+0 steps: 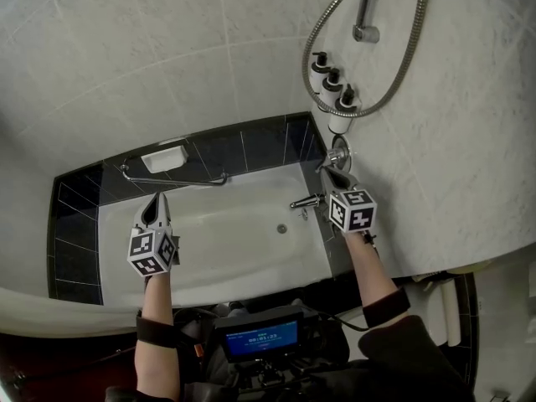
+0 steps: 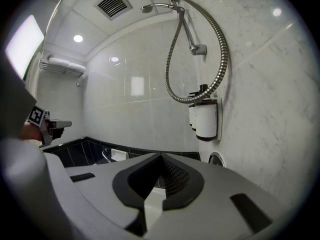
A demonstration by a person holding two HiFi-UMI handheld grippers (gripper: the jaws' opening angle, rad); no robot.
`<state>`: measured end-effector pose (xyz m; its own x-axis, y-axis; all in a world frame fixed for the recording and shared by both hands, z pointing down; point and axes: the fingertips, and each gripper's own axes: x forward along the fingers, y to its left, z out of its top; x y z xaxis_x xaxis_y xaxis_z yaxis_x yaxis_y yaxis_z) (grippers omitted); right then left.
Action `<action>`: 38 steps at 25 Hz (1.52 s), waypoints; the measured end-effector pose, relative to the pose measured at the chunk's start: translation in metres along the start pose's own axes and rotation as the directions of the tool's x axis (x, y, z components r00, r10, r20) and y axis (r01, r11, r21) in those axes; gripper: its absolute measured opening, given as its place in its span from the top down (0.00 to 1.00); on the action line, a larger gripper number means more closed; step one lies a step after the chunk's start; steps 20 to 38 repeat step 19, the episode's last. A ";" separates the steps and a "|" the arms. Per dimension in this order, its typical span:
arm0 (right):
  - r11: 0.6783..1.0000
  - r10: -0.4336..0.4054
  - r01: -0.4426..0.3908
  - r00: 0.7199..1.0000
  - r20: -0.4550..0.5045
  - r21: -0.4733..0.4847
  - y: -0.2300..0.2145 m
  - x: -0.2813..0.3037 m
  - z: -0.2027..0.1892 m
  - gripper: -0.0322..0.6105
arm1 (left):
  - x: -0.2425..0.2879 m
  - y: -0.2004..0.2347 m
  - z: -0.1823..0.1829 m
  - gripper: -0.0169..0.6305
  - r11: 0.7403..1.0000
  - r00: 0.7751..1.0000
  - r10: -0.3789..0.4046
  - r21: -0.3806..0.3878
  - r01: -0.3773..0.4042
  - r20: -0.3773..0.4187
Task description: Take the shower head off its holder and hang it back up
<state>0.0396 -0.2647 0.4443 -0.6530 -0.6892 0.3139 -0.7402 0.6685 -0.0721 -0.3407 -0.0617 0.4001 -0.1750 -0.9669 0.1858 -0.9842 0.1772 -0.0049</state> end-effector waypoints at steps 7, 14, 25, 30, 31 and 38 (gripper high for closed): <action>1.000 0.017 -0.017 0.999 -0.035 -0.003 0.003 0.005 -0.011 0.95 | -0.007 0.007 -0.011 0.96 1.000 1.000 0.016 -0.014 -0.017 -0.020; 1.000 0.029 -0.029 0.998 -0.050 -0.010 0.009 0.008 -0.020 0.95 | -0.015 0.012 -0.020 0.96 0.999 0.999 0.031 -0.024 -0.032 -0.031; 1.000 0.024 -0.025 0.999 -0.049 -0.014 0.008 0.006 -0.023 0.95 | -0.020 0.011 -0.024 0.96 0.999 0.999 0.035 -0.022 -0.035 -0.038; 1.000 0.024 -0.025 0.999 -0.049 -0.014 0.008 0.006 -0.023 0.95 | -0.020 0.011 -0.024 0.96 0.999 0.999 0.035 -0.022 -0.035 -0.038; 1.000 0.024 -0.025 0.999 -0.049 -0.014 0.008 0.006 -0.023 0.95 | -0.020 0.011 -0.024 0.96 0.999 0.999 0.035 -0.022 -0.035 -0.038; 1.000 0.024 -0.025 0.999 -0.049 -0.014 0.008 0.006 -0.023 0.95 | -0.020 0.011 -0.024 0.96 0.999 0.999 0.035 -0.022 -0.035 -0.038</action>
